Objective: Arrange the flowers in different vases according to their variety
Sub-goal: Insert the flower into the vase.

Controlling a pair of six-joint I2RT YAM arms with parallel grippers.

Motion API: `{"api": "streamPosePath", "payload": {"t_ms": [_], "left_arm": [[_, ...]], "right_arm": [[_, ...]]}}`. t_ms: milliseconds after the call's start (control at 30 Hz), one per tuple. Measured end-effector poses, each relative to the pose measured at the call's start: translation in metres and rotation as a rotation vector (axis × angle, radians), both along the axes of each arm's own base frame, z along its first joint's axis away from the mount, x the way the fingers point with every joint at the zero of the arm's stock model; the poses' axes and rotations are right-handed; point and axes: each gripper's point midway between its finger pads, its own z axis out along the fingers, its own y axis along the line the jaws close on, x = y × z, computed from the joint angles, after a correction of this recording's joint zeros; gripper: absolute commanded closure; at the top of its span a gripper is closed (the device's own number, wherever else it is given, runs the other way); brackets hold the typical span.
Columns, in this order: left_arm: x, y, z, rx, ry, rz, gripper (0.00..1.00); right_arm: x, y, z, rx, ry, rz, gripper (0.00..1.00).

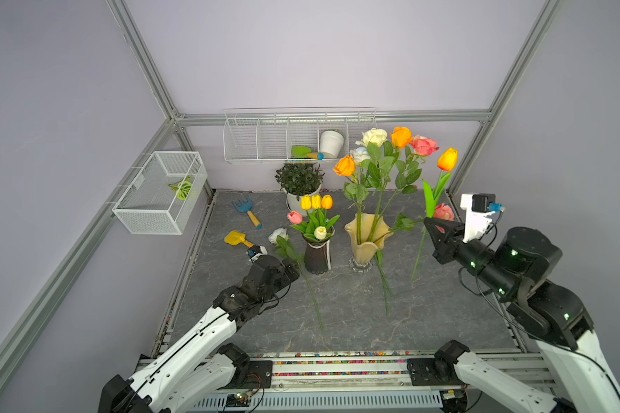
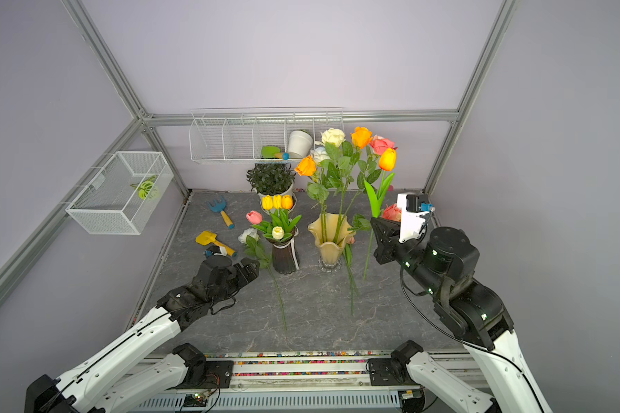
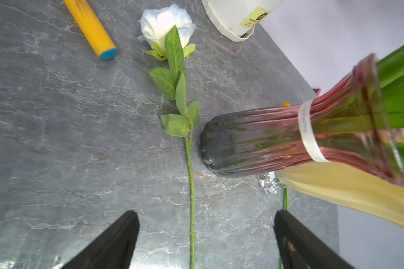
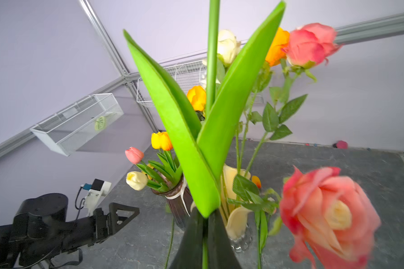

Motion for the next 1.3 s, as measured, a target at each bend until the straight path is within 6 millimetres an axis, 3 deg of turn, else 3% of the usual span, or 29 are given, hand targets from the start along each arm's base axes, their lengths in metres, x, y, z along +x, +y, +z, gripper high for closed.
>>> {"api": "streamPosePath", "payload": {"t_ms": [167, 333, 467, 667, 867, 1067, 1300], "left_arm": [[0.002, -0.007, -0.003, -0.021, 0.013, -0.014, 0.07], [0.001, -0.016, -0.025, -0.023, 0.101, -0.029, 0.13], [-0.001, -0.021, -0.037, -0.034, 0.155, -0.032, 0.17], [-0.004, -0.028, -0.054, -0.046, 0.221, -0.039, 0.22], [-0.004, -0.035, -0.083, -0.036, 0.312, -0.041, 0.24], [-0.006, -0.039, -0.110, -0.012, 0.395, -0.034, 0.27], [-0.002, -0.042, -0.127, 0.014, 0.440, -0.021, 0.38]], "right_arm": [[0.014, 0.032, 0.031, -0.010, -0.068, 0.089, 1.00], [0.031, 0.085, 0.063, -0.021, -0.170, 0.201, 1.00], [0.055, 0.125, 0.072, -0.024, -0.215, 0.252, 1.00], [0.095, 0.184, 0.051, -0.057, -0.238, 0.297, 1.00], [0.115, 0.226, 0.035, -0.079, -0.303, 0.292, 1.00], [0.123, 0.233, 0.033, -0.060, -0.388, 0.232, 1.00], [0.136, 0.232, -0.010, -0.076, -0.390, 0.172, 1.00]]}}
